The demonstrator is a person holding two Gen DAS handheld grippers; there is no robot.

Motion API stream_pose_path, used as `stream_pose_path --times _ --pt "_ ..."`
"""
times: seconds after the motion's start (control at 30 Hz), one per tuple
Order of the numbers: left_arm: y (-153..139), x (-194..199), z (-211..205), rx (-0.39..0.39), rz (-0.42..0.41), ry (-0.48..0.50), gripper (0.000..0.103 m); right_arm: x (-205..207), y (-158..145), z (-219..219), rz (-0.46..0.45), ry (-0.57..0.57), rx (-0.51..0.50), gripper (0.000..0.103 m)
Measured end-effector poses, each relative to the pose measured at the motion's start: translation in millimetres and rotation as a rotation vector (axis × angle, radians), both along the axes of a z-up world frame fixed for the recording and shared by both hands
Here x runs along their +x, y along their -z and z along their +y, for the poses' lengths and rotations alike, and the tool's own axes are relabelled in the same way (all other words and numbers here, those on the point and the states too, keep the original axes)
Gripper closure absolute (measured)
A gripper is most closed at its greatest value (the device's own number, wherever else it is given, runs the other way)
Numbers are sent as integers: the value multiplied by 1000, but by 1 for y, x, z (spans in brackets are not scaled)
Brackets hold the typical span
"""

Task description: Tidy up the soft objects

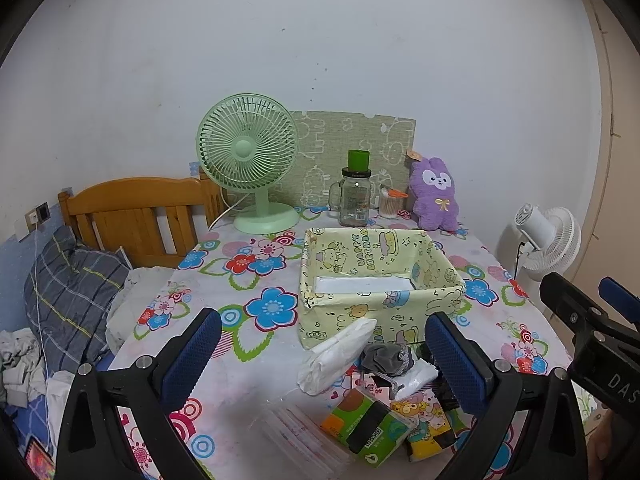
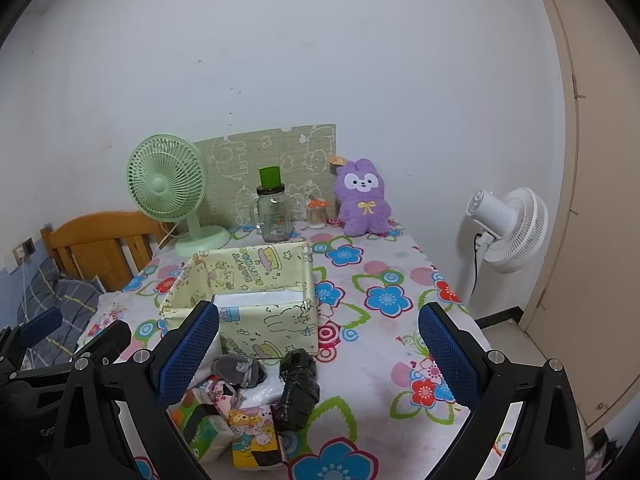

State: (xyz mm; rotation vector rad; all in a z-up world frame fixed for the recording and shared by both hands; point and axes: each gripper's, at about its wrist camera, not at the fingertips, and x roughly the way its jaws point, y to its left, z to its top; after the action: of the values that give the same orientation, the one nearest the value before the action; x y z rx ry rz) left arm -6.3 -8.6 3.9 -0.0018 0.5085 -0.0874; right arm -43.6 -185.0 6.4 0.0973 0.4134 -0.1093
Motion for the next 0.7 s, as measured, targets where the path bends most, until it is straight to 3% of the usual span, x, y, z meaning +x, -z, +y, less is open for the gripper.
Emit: stream_pose_path --times 0.7 --pt "0 -1 0 -4 -7 6 2 -2 -4 -1 -25 16 -29 2"
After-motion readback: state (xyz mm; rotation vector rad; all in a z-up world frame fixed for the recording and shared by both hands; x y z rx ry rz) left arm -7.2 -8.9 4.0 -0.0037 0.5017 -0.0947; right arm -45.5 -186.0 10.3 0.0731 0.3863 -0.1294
